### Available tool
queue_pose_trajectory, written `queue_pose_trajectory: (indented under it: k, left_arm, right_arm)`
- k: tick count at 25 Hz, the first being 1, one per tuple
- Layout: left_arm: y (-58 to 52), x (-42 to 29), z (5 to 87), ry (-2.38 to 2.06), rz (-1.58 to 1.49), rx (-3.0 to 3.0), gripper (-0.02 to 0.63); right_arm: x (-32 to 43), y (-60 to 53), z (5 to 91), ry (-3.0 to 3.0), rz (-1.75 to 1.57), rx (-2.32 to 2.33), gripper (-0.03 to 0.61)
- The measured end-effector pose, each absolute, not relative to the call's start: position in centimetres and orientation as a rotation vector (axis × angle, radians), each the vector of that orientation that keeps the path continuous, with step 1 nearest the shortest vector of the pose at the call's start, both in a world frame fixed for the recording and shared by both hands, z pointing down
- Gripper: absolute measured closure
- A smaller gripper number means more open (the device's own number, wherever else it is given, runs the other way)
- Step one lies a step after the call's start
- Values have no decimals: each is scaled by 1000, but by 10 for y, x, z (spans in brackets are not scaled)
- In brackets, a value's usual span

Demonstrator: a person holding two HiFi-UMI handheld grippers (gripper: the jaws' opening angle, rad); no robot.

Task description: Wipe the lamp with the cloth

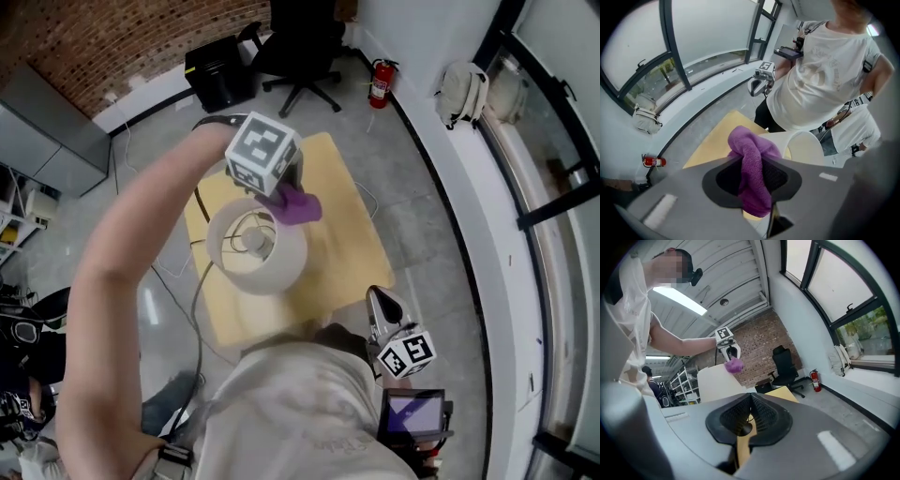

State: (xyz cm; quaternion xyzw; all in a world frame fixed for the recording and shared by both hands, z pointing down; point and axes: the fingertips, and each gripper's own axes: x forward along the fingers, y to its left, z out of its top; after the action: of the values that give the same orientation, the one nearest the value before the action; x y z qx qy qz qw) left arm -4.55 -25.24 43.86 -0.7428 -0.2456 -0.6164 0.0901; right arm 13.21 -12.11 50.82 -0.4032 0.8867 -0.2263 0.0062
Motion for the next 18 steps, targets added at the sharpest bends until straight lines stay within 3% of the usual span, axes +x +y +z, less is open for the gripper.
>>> queue_pose_trajectory:
  k: [18]
  left_arm:
    - [-284,-40,570,-800,-2176,-2050,514]
  right_arm:
    - [229,-171,553,2699,-820,-1247,565]
